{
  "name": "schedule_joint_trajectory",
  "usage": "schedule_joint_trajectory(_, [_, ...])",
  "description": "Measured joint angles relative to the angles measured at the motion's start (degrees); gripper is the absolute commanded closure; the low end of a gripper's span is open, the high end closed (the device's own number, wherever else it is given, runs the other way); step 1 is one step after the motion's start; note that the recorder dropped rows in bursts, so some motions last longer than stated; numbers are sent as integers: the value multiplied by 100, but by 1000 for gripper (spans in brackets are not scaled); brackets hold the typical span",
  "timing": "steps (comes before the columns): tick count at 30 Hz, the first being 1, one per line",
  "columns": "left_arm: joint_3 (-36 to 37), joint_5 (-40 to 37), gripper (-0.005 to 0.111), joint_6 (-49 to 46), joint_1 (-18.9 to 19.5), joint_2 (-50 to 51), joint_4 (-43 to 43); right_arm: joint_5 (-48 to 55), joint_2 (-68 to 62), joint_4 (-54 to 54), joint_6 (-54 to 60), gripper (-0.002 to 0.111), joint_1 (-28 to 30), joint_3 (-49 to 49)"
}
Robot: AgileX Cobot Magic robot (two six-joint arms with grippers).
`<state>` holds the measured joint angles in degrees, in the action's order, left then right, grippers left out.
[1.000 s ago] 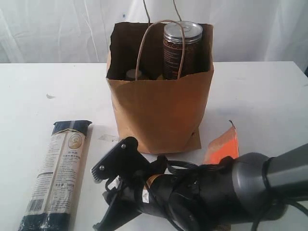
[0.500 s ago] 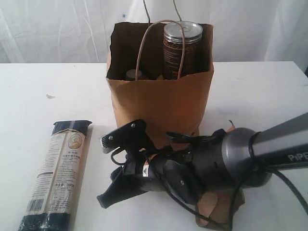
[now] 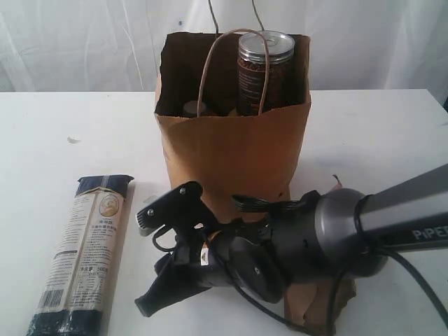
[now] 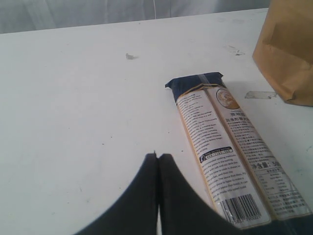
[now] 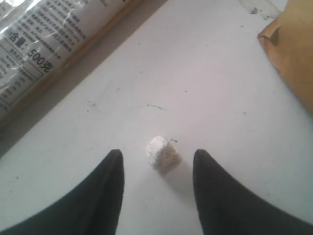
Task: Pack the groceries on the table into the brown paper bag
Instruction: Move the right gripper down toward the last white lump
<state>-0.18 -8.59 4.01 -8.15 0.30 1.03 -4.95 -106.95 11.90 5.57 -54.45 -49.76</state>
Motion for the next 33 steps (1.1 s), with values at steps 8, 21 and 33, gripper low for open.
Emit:
schedule_joint_trajectory(8, [0, 0, 107, 0, 0, 0, 0, -40, -130, 0, 13, 66, -35, -40])
schedule_joint_trajectory(21, [0, 0, 107, 0, 0, 0, 0, 88, -259, 0, 13, 83, -37, -299])
schedule_joint_trajectory(33, [0, 0, 107, 0, 0, 0, 0, 390, -259, 0, 13, 57, -37, -327])
